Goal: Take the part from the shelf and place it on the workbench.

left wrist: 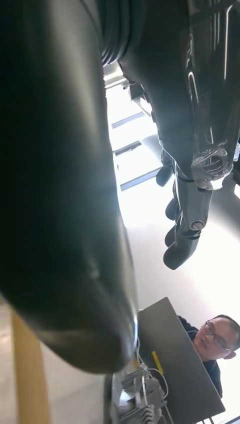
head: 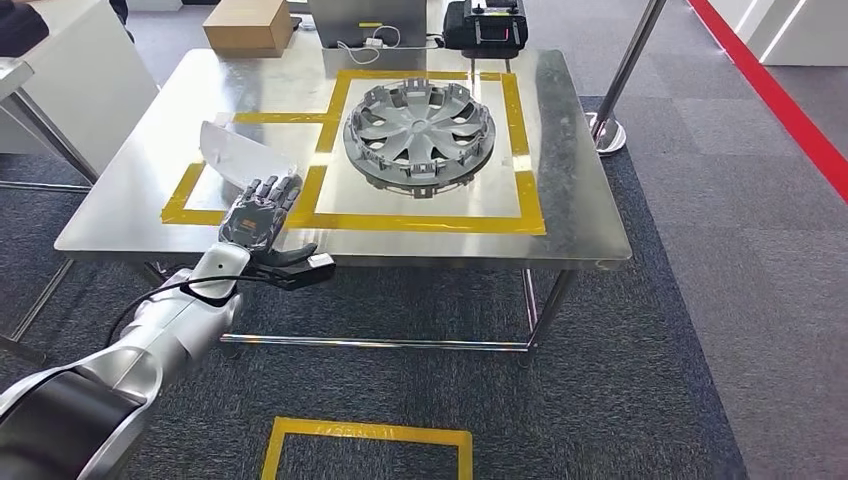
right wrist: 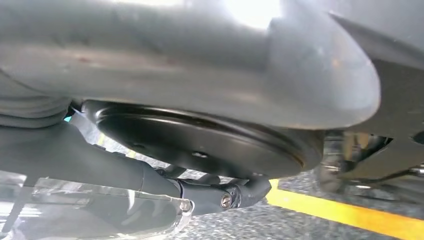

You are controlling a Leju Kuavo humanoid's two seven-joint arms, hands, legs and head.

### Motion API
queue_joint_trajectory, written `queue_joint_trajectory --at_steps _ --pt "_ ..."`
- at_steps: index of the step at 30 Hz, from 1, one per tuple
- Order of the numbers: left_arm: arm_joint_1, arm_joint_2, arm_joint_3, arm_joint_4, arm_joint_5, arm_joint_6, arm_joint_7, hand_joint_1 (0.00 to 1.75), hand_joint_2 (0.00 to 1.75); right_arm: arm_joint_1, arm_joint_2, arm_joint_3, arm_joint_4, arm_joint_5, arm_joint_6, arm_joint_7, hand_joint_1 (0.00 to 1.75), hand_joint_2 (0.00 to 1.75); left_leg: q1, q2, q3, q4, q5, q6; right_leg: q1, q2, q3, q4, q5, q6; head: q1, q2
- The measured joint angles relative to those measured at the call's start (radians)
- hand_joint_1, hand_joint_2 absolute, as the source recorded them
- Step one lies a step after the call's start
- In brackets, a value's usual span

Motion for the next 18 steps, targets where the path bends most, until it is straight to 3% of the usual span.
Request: queue_joint_trajectory --at_steps 1,2,3,4,5,6,7,9,11,12,14,16,17,18 --pt "0.004 0.001 0.0 0.001 0.001 0.0 -0.002 0.0 0.0 0.0 -0.001 0.0 0.0 0.002 0.0 0.002 0.0 0.0 0.002 0.001 -0.017 0.001 0.015 -0.002 -0.004 -0.001 -0.008 0.066 -0.03 0.007 0.0 0.0" --pt "0.01 0.003 0.0 0.002 0.001 0.0 -0.003 0.0 0.0 0.0 -0.002 0.0 0.0 0.004 0.0 0.003 0.0 0.0 0.005 0.002 -0.035 0.003 0.029 -0.006 -0.009 -0.001 -0.008 0.115 -0.033 0.013 0.001 0.0" --pt "0.015 0.004 0.001 0.002 0.001 0.0 -0.004 0.0 0.0 0.0 -0.004 0.0 0.0 0.005 0.0 0.005 0.0 0.0 0.009 0.004 -0.053 0.005 0.042 -0.011 -0.013 -0.002 0.006 0.136 -0.014 0.018 0.001 0.0" --pt "0.02 0.005 0.001 0.002 0.001 0.0 -0.005 0.0 0.0 0.0 -0.005 0.0 0.0 0.006 0.0 0.007 0.0 0.0 0.014 0.005 -0.073 0.01 0.053 -0.018 -0.019 -0.003 0.038 0.12 0.013 0.024 0.001 0.0" --pt "0.023 0.006 0.001 0.003 0.001 0.0 -0.005 0.0 0.0 0.001 -0.007 0.0 0.0 0.007 0.0 0.008 0.0 0.0 0.019 0.005 -0.091 0.018 0.061 -0.025 -0.025 -0.004 0.085 0.071 0.031 0.032 0.002 0.0" --pt "0.024 0.007 0.002 0.002 0.001 0.0 -0.005 0.0 0.0 0.003 -0.009 0.0 0.0 0.008 0.0 0.01 0.0 0.0 0.022 0.005 -0.109 0.029 0.067 -0.032 -0.03 -0.004 0.143 0.0 0.027 0.041 0.004 0.0" --pt "0.023 0.009 0.004 0.002 0.001 0.0 -0.005 0.0 0.0 0.004 -0.01 0.0 0.0 0.009 0.0 0.011 0.0 0.0 0.023 0.005 -0.124 0.042 0.071 -0.039 -0.033 -0.004 0.189 -0.065 0.009 0.041 0.005 0.0" --pt "0.023 0.014 0.008 0.001 0.002 0.0 -0.005 0.0 0.0 0.006 -0.011 -0.001 0.0 0.01 0.0 0.012 0.0 0.0 0.022 0.005 -0.141 0.058 0.081 -0.049 -0.03 -0.001 0.231 -0.132 -0.026 0.025 0.006 0.0" --pt "0.026 0.019 0.01 0.002 0.002 0.0 -0.005 0.0 0.0 0.007 -0.01 -0.001 0.0 0.01 0.0 0.012 0.0 0.0 0.025 0.005 -0.147 0.062 0.087 -0.057 -0.03 0.0 0.22 -0.133 -0.021 -0.001 0.004 0.0" --pt "0.027 0.021 0.01 0.003 0.002 0.0 -0.005 0.0 0.0 0.007 -0.01 -0.001 0.0 0.01 0.001 0.012 0.0 0.0 0.027 0.002 -0.155 0.075 0.074 -0.061 -0.031 -0.001 0.213 -0.132 -0.013 -0.012 0.003 0.0" --pt "0.028 0.025 0.011 0.003 0.002 0.0 -0.005 0.0 0.0 0.006 -0.009 -0.001 0.0 0.01 0.001 0.012 0.0 0.0 0.029 -0.005 -0.187 0.152 0.008 -0.071 -0.031 -0.001 0.195 -0.133 0.003 -0.028 0.002 0.0" --pt "0.032 0.029 0.012 0.005 0.002 -0.001 -0.005 0.0 0.0 0.006 -0.009 -0.001 0.0 0.01 0.001 0.011 0.0 0.0 0.029 -0.01 -0.23 0.278 -0.062 -0.075 -0.029 -0.001 0.174 -0.133 0.018 -0.034 0.001 0.0" --pt "0.036 0.03 0.012 0.006 0.003 -0.003 -0.005 0.0 0.0 0.006 -0.009 -0.001 0.0 0.01 0.002 0.01 0.0 0.0 0.029 -0.011 -0.24 0.321 -0.076 -0.074 -0.027 -0.001 0.165 -0.132 0.026 -0.036 0.001 0.0" --pt "0.04 0.03 0.013 0.007 0.003 -0.004 -0.005 0.0 0.0 0.006 -0.009 -0.001 0.0 0.008 0.003 0.007 0.0 0.0 0.028 -0.011 -0.232 0.33 -0.071 -0.071 -0.024 -0.001 0.156 -0.132 0.033 -0.037 0.0 0.0"
